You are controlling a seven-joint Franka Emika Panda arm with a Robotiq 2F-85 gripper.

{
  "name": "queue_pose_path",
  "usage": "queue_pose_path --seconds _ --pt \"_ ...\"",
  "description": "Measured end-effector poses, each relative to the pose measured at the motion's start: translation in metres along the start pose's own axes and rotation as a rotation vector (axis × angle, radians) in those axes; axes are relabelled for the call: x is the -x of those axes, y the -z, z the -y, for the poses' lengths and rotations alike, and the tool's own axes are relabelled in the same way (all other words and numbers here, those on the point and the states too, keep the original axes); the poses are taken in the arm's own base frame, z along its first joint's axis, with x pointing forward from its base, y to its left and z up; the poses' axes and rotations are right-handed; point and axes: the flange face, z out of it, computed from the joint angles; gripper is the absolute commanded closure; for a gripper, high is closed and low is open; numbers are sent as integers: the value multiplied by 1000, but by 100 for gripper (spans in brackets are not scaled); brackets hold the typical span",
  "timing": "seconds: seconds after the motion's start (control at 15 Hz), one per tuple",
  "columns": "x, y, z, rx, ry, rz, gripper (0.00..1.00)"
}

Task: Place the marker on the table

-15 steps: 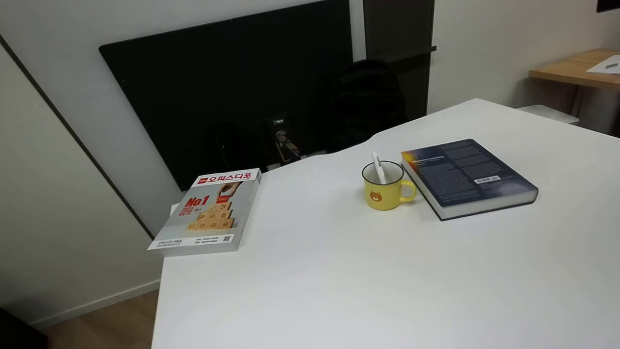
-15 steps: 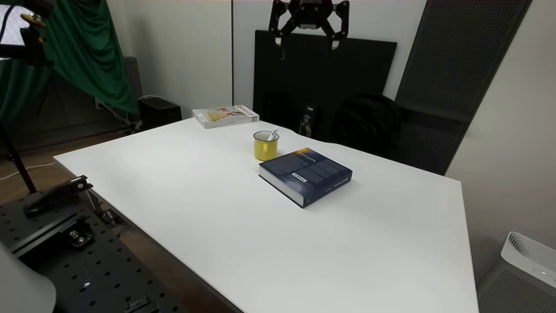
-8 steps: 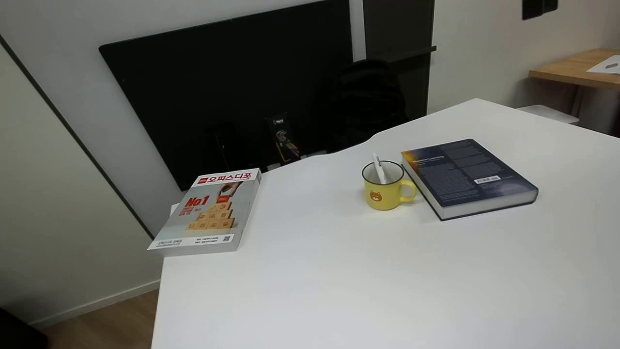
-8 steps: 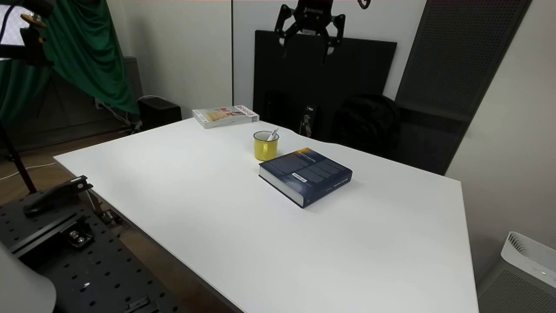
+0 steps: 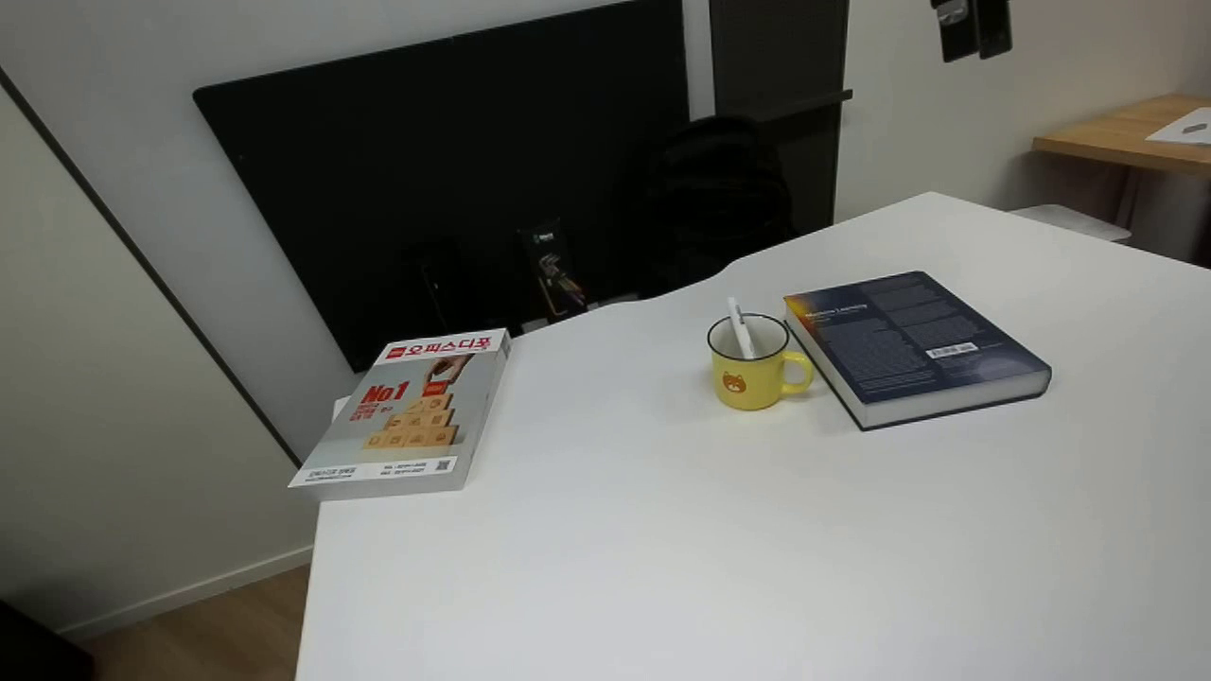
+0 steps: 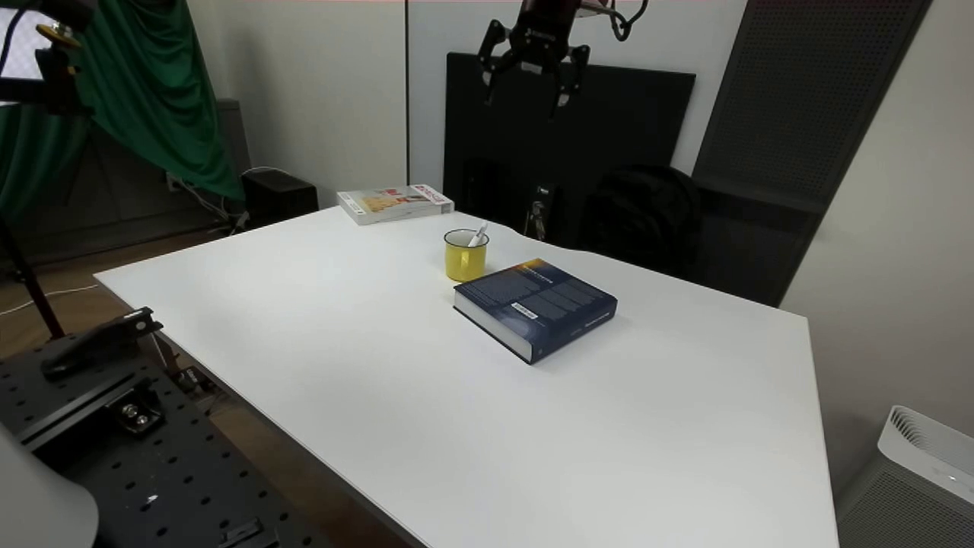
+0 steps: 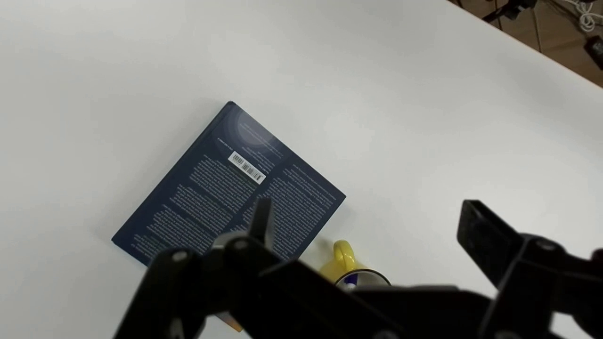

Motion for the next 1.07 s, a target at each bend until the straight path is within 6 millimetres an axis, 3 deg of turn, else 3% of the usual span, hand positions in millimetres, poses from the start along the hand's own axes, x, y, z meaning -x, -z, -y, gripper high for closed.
queue_pose_path --seconds 0.67,1.07 --pt "-3 -1 -5 3 -1 11 0" --pt "-28 -46 -55 -52 -39 80 0"
